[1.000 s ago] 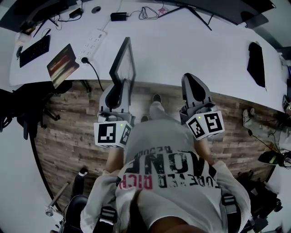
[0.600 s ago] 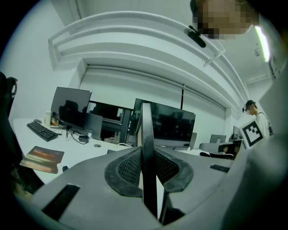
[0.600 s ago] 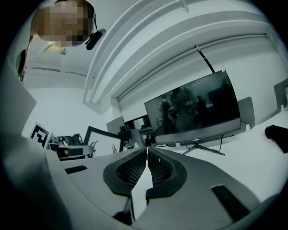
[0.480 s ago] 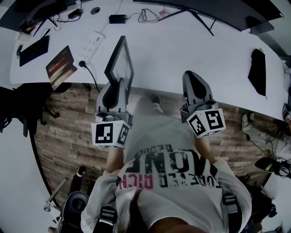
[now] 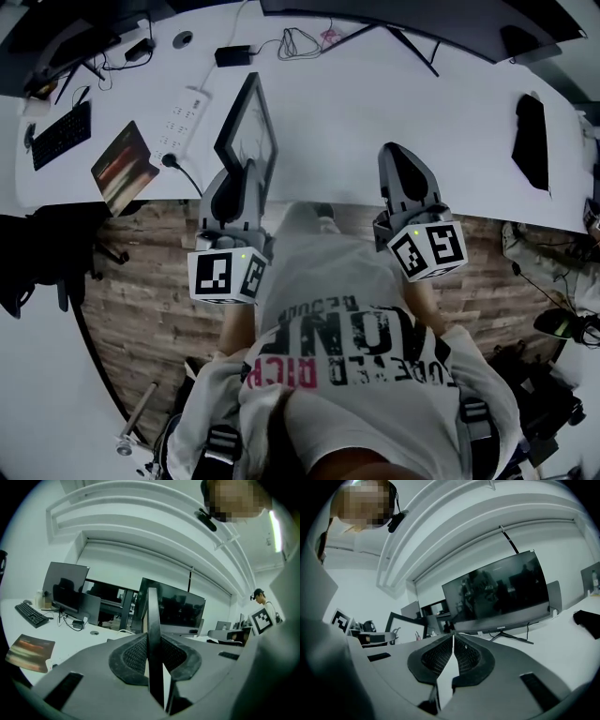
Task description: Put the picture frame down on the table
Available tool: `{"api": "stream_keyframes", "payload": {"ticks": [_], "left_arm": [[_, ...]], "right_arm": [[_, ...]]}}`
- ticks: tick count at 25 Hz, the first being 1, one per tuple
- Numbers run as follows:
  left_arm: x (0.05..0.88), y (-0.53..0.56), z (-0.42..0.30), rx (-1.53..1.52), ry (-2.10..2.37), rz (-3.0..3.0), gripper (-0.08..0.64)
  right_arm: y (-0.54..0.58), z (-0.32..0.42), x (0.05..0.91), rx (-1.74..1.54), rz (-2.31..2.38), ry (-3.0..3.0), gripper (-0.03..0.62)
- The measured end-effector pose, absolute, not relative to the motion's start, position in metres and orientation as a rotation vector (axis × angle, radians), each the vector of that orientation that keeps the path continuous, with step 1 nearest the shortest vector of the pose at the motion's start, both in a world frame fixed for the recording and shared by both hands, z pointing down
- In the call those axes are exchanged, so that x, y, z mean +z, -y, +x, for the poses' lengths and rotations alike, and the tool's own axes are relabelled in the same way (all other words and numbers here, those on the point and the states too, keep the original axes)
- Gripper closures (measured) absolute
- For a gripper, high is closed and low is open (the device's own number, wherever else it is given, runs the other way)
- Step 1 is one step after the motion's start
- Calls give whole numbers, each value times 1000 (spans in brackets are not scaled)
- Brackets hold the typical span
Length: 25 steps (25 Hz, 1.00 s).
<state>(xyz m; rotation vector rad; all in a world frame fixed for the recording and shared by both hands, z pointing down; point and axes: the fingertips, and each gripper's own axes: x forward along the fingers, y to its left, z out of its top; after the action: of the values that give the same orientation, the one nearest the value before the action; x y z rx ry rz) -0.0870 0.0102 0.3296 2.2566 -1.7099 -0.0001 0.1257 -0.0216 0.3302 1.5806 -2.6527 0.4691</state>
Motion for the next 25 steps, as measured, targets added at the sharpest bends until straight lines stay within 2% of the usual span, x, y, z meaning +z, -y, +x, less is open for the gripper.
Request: {"api": "stream_keyframes", "payload": {"ticks": [10, 25], "left_arm": [[335, 53, -117, 40, 1600, 2310, 512], [354, 71, -118, 86, 1538, 2245, 512]], "right_arm": [[66, 106, 328, 469, 1723, 2571, 584], [92, 103, 337, 509, 1713, 2550, 584]]}}
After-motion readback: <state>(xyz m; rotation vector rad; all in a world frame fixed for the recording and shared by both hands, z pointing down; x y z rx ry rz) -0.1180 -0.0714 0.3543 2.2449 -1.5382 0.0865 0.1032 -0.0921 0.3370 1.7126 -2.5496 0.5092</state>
